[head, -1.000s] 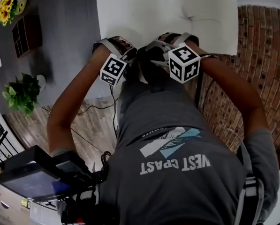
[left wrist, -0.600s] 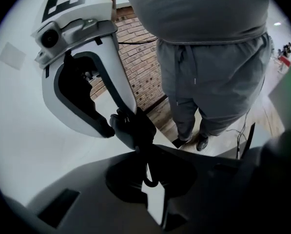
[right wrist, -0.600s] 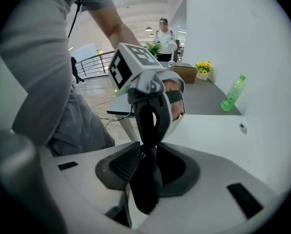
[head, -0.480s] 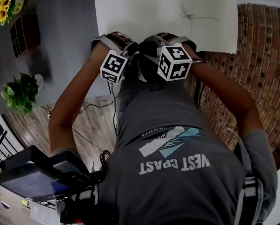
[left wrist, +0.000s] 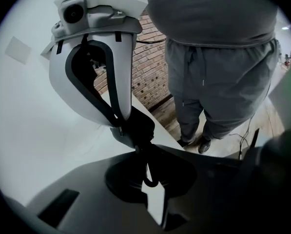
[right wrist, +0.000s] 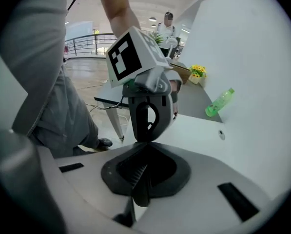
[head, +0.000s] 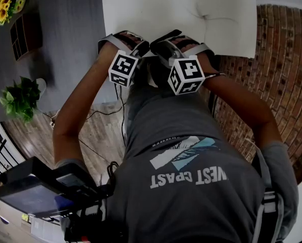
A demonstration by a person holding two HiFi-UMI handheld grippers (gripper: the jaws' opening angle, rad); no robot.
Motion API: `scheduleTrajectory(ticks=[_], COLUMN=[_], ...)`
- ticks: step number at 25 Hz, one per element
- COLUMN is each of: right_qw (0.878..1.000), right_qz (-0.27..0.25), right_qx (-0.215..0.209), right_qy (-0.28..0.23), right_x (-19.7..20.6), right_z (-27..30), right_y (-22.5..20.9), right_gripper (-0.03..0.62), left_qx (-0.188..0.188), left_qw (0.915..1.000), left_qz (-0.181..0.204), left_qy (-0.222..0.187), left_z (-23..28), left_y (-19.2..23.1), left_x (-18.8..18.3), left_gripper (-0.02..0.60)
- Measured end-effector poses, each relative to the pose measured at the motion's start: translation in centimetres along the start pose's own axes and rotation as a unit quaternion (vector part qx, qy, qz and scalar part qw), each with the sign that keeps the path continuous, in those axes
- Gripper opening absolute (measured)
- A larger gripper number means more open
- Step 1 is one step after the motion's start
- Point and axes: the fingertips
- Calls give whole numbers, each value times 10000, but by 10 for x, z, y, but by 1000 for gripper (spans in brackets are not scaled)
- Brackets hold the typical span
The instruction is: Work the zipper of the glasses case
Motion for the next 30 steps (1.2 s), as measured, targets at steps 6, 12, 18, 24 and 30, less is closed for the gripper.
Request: scheduleTrajectory(ticks=[6, 12, 18, 24, 30], right_qw=[9862, 9785, 9907, 9976, 9966], right_qz=[1546, 1988, 1317, 522, 660], right_qx=[271, 237, -271, -127, 3], right_qy=[-521, -503, -182, 431, 495], right_x=[24, 36, 7, 11, 14], right_z=[-15, -24, -11, 0, -2], right_y=[-16, -19, -4, 1, 2], right_gripper=[-8, -6, 71, 69, 5], left_qx=[-5, 12, -1, -60, -104], left_qw=[9998, 9998, 9999, 9997, 9998], left_qz=[-182, -200, 19, 122, 34], left_qy=[8, 29, 103, 223, 154], left_z=[3, 1, 0, 1, 2], left_y=[0, 0, 6, 8, 10], left_x=[3, -2, -10, -11, -14], left_gripper=[20, 20, 20, 20, 20])
Point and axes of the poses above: the fingertips, and each gripper's own axes: z forward along the fingers, y to its left, x out of its underside, and after that the axes turned 5 degrees about y, right-handed
